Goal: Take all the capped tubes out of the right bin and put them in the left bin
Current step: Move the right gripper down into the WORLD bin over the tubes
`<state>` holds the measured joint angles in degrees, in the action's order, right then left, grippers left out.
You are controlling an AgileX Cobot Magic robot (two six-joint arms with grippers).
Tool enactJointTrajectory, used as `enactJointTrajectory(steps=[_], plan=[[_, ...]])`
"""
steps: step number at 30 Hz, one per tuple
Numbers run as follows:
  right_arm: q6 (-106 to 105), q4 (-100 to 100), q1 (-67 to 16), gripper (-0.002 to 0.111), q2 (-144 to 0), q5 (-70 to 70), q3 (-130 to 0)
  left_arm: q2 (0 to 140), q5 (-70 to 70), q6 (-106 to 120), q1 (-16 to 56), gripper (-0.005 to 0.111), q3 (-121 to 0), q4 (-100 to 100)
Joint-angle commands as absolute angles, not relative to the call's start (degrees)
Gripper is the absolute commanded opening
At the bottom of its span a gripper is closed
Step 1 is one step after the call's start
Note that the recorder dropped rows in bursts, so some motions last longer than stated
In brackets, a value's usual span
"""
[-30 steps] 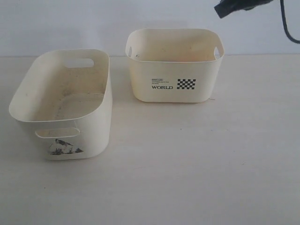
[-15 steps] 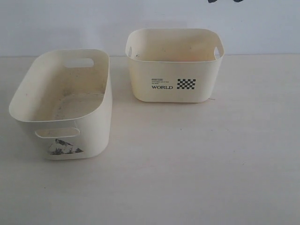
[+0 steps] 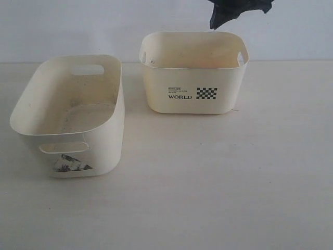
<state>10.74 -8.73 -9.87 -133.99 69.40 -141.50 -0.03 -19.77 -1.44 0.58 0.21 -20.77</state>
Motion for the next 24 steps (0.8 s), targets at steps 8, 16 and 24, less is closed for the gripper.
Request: enactJointTrajectory(steps=[8, 16, 24], plan=[[7.5, -4.0, -14.4, 0.000, -143.7, 70.0, -147.5, 0.0, -19.5, -2.0, 0.6, 0.004, 0.0, -21.1], [7.6, -4.1, -14.6, 0.000, -146.5, 70.0, -147.5, 0.0, -19.5, -2.0, 0.6, 0.004, 0.0, -21.1], [8.6, -3.8, -15.1, 0.023, -149.1, 67.2, -147.5, 0.0, -19.5, -2.0, 0.6, 0.004, 0.0, -21.1]])
